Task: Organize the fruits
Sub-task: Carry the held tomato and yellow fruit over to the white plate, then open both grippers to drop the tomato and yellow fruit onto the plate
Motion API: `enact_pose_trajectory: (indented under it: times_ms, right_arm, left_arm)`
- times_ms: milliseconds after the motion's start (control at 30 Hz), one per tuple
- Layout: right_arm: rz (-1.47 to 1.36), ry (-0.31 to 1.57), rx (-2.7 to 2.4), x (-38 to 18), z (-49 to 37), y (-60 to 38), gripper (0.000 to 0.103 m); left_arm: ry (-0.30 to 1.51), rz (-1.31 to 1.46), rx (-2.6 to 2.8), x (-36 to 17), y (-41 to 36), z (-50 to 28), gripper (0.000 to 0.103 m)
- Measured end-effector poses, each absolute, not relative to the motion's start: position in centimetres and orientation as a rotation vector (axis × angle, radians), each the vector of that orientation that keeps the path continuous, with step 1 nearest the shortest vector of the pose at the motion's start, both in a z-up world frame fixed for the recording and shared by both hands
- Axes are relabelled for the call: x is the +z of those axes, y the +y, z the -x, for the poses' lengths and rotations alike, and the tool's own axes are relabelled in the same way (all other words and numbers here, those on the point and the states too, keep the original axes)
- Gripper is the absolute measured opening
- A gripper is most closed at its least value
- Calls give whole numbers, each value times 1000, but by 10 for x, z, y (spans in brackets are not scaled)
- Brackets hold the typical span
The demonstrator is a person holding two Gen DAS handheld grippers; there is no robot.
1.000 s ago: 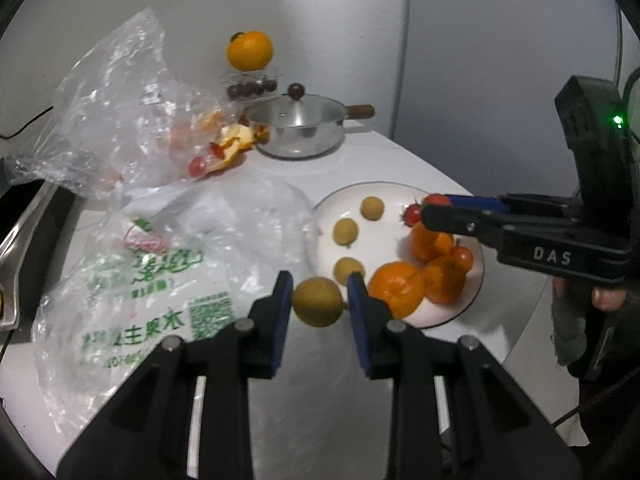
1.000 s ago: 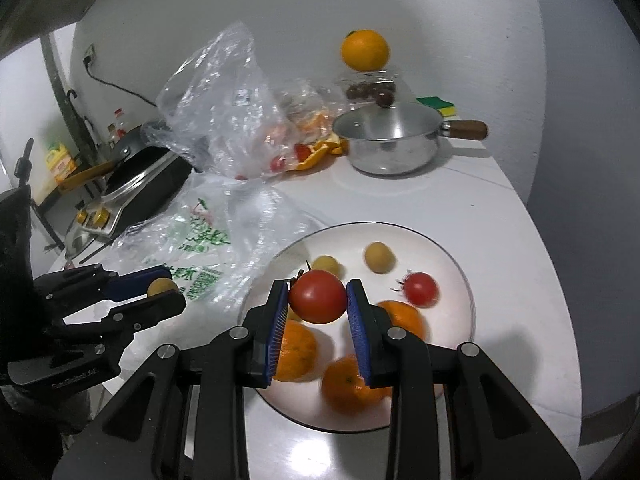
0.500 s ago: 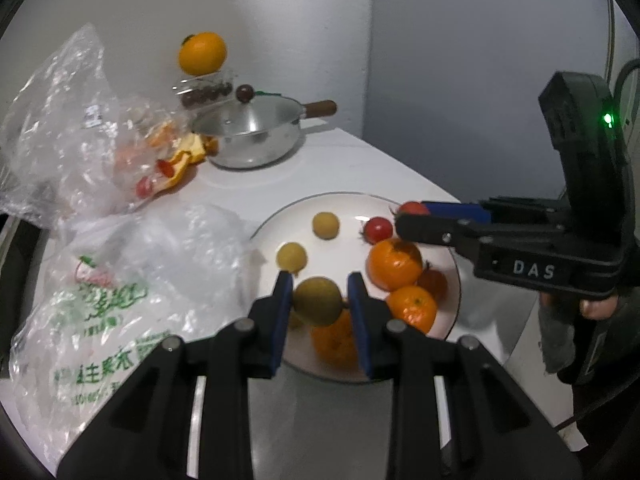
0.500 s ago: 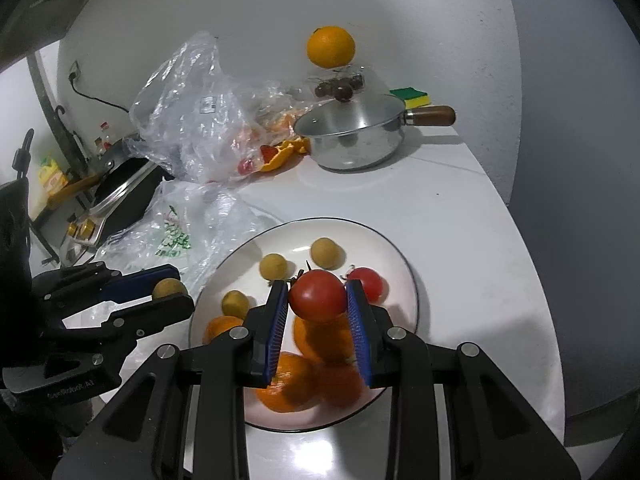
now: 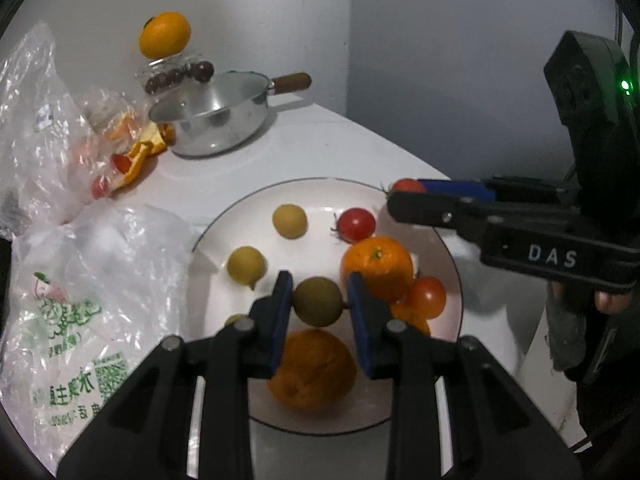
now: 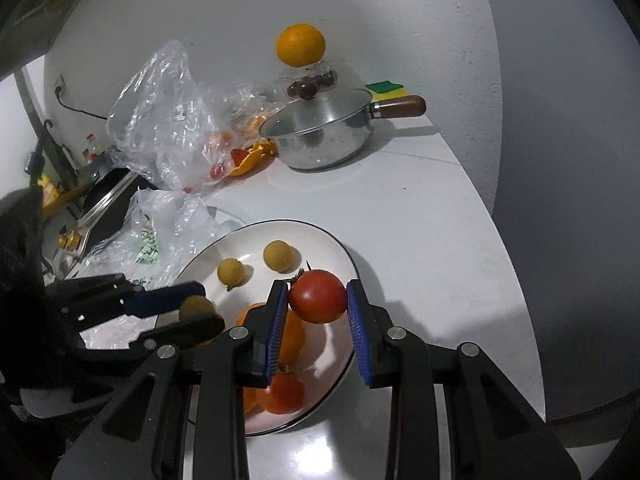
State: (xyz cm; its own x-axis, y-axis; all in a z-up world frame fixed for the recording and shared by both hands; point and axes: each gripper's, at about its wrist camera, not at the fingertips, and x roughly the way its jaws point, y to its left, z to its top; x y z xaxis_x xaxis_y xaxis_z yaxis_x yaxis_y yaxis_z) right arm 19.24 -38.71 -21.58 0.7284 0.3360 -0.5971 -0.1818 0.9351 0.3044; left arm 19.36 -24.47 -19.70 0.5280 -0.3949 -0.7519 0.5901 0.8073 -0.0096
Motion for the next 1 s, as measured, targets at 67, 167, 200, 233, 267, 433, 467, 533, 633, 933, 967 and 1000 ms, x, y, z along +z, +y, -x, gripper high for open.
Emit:
enact_pose_trajectory:
  times_ms: [67,167,200,233,267,433,467,533,633,933,967,1000]
  right_arm:
    - [-233,700,287,-216,-193,-388,32]
    - [-235,702,288,-217,-194,-388,32]
    - [-236,701,288,-217,-194,-388,32]
    - [-235,700,288,-217,-194,-388,32]
    - [-235,698,289,-217,-195,-388,32]
    - [-236,677,293,-211,-196,-383,32]
    - [-231,673,298,-210,-196,-381,32]
    - [-219,668,314,-207,-197,-374,32]
    - [-203,671,335,-205,-201,-363,32]
    - [-139,711,371,-208,-212,-329,32]
    - [-134,713,373,-209,-213,-327,32]
    - [-126,717,375,-209,-214,-323,32]
  left_arm:
    - [835,-249,-599,-198,-246,-196,29]
    - [845,-232,-601,-198,-244,-198,30]
    - [851,-227,-604,-198,-243,-199,30]
    - [856,-224,-608,-198,-242,-199,30]
    - [858,-222,-611,-199,-242,-199,30]
    - [841,-213,-610,-193,-237,-193,31]
    - [834,-210,-608,-192,-236,-192,34]
    - [817,-204,-600,-187,-232,-191,35]
    - [797,-202,-583,-182,-224,-190,36]
    - [772,-151,-529,-176,-190,-195,47]
    - [770,-143,-525,-176,-186,-195,47]
    - [770,-137,-522,-176,-183,-196,47]
